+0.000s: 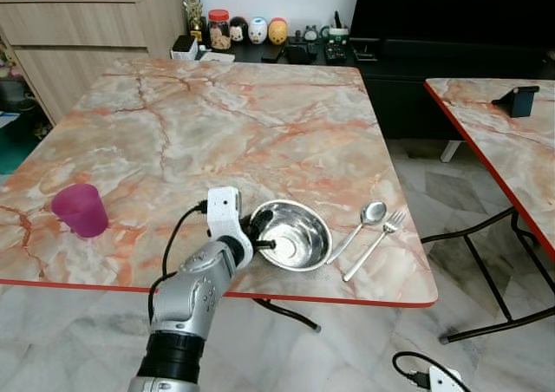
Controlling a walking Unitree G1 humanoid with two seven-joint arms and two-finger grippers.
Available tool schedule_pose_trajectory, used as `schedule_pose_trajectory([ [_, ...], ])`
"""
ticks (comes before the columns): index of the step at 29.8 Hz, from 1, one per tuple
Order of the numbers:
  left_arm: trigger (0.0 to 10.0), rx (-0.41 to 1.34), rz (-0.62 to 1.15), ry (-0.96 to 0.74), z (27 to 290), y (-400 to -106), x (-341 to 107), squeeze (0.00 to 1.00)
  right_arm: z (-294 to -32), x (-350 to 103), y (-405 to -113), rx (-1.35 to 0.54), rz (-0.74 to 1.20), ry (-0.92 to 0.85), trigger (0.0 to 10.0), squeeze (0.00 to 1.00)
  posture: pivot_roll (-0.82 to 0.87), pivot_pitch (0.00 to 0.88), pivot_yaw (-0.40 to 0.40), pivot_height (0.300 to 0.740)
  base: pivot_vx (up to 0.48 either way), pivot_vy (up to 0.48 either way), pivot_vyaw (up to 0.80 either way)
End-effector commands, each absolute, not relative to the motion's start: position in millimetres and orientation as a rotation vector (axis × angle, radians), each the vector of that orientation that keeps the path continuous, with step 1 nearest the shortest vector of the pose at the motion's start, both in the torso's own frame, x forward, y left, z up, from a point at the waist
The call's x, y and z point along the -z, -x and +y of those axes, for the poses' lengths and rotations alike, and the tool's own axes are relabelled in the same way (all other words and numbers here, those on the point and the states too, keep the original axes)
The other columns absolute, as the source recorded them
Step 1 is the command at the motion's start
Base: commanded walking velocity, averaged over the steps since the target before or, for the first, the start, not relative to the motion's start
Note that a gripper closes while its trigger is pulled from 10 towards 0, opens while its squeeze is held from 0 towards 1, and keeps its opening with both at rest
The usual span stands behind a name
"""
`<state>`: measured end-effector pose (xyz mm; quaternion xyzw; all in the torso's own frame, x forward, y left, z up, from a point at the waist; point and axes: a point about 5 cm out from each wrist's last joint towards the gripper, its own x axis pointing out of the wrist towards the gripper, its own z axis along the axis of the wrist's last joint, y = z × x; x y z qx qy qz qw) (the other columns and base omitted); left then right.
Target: Setting the table
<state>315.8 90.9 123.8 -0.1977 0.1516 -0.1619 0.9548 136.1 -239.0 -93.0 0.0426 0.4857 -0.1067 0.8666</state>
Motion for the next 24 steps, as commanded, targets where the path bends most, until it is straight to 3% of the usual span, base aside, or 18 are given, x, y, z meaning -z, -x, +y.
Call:
schedule_pose_trajectory([
  [1, 10.0, 0.325, 0.280, 0.453, 92, -313, -129, 0.00, -243, 92, -135, 0.228, 1.021, -0.079, 10.0, 0.00, 0.11, 0.000, -0.063, 0.740, 0.000, 0.000, 0.00],
  [9, 10.0, 0.278, 0.266, 0.570, 100, -311, -129, 0.00, -244, 92, -135, 0.228, 1.022, -0.073, 10.0, 0.00, 0.12, 0.000, -0.070, 0.740, 0.000, 0.000, 0.00],
  [14, 10.0, 0.207, 0.161, 0.592, 109, -315, -142, 0.00, -245, 92, -135, 0.230, 1.020, -0.069, 10.0, 0.00, 0.12, 0.000, -0.072, 0.740, 0.000, 0.000, 0.00],
  [24, 10.0, 0.071, -0.044, 0.467, 131, -303, -160, 0.00, -247, 91, -135, 0.245, 1.011, -0.065, 10.0, 0.00, 0.13, 0.000, -0.083, 0.740, 0.000, 0.000, 0.00],
])
